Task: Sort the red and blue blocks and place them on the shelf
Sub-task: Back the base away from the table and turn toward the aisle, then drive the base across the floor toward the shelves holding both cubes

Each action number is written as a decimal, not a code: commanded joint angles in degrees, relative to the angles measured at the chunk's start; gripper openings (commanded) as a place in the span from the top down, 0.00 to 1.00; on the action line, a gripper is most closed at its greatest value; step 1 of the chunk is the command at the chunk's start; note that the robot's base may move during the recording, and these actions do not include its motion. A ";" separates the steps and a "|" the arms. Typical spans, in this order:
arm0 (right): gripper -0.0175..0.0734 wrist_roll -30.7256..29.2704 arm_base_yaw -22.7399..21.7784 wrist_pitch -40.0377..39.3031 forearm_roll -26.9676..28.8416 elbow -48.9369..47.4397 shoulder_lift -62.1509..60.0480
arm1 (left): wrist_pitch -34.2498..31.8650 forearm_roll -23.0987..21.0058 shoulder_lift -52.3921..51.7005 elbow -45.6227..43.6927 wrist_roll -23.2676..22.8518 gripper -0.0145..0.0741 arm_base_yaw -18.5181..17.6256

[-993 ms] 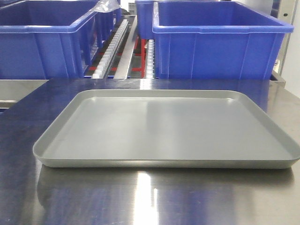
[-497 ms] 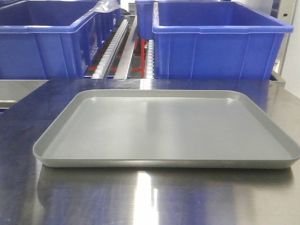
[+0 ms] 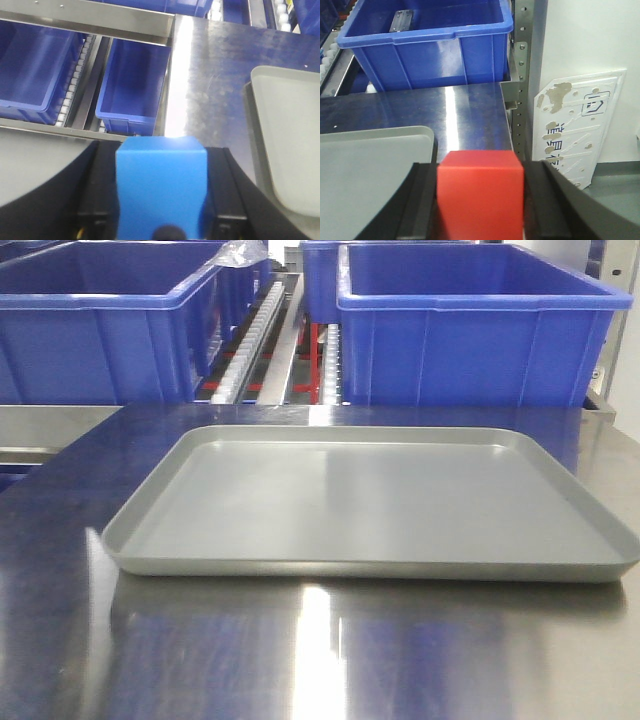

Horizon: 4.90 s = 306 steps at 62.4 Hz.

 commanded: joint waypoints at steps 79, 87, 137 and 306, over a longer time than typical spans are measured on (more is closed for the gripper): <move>0.74 0.00 -0.39 -4.90 -0.66 -1.64 0.06 | -4.25 0.62 0.00 -1.60 -0.45 0.69 0.17; 0.74 0.00 -0.39 -4.90 -0.66 -1.64 0.06 | -4.25 0.62 0.00 -1.60 -0.45 0.69 0.17; 0.74 0.00 -0.39 -4.90 -0.66 -1.64 0.06 | -4.25 0.62 0.00 -1.60 -0.45 0.69 0.17; 0.74 0.00 -0.39 -4.90 -0.66 -1.64 0.06 | -4.25 0.62 0.00 -1.60 -0.45 0.69 0.17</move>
